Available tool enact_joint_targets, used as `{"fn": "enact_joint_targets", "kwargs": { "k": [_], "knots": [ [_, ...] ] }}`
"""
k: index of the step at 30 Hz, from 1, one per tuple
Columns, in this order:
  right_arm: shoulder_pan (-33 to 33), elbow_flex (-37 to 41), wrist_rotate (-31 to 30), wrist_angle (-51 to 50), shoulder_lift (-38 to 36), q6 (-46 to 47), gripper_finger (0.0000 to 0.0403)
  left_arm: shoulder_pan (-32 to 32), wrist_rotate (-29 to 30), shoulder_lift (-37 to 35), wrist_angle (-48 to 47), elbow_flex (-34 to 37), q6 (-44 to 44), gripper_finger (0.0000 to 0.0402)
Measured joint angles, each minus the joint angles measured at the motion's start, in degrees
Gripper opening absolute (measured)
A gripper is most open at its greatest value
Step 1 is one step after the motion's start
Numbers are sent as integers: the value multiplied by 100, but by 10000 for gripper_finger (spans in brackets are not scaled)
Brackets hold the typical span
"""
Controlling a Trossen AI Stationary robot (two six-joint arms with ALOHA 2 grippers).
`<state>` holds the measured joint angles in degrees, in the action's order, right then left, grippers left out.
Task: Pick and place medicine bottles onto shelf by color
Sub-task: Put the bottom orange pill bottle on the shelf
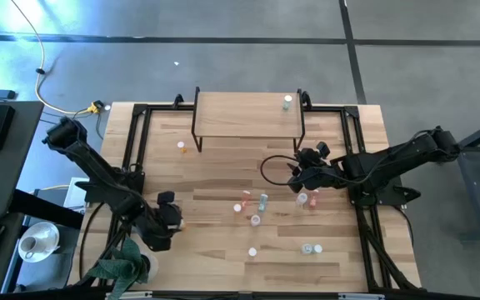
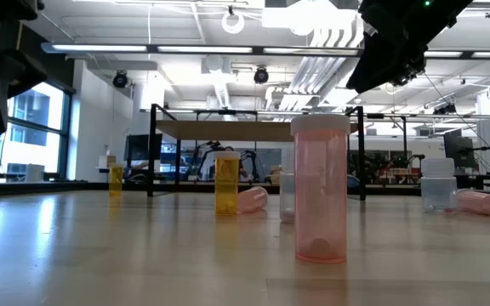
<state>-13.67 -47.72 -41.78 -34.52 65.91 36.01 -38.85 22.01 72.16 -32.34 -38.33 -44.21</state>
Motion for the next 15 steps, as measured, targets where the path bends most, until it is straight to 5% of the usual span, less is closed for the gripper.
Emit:
{"fn": "enact_joint_targets", "kwargs": {
  "k": [15],
  "knots": [
    [0, 0, 0, -6, 0, 0, 178, 20, 74, 470, 3, 0, -231, 179]
  ]
}}
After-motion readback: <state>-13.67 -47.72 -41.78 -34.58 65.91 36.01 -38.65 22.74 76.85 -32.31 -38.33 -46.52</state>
